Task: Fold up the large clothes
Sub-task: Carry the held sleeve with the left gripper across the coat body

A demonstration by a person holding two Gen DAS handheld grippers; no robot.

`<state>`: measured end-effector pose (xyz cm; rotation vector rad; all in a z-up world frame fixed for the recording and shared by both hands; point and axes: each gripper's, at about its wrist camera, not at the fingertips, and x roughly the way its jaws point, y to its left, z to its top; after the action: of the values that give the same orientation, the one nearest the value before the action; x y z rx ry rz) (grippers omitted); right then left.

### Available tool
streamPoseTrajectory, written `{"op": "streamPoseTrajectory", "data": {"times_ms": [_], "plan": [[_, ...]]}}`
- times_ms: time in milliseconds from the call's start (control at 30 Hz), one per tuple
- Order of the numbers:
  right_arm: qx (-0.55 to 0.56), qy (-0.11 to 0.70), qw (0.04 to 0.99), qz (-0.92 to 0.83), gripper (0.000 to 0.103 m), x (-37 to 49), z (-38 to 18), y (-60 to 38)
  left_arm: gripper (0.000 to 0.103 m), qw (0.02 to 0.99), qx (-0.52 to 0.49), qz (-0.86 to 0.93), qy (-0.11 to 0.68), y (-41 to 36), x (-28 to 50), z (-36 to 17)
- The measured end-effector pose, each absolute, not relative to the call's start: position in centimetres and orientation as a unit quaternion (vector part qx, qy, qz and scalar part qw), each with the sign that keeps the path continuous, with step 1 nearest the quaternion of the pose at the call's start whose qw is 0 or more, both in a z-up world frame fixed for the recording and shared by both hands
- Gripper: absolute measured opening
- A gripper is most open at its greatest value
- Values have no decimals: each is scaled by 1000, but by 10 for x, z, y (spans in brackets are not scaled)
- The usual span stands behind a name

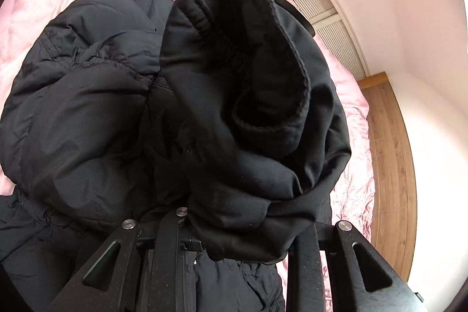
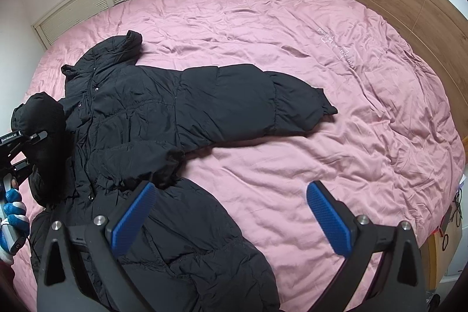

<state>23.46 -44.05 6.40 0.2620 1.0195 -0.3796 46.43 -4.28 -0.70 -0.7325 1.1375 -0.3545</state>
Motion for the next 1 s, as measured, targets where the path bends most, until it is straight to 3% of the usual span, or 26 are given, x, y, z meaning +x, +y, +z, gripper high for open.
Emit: {"op": "streamPoseTrajectory", "data": {"times_ms": [233,400,633,1000], "plan": [[127,491,842,-183,103,228,53,-444,33,762,-318,-160,541,-109,485,-10],[129,493,841,-183,103,225,49,-445,36,759,-315,-161,547,-121,491,-15],[129,496,840,-179,103,226,46,-440,51,757,-310,-174,548,-136,492,-39],[119,492,846,-167,103,235,51,-422,63,761,-276,-201,551,-165,494,-30]]}}
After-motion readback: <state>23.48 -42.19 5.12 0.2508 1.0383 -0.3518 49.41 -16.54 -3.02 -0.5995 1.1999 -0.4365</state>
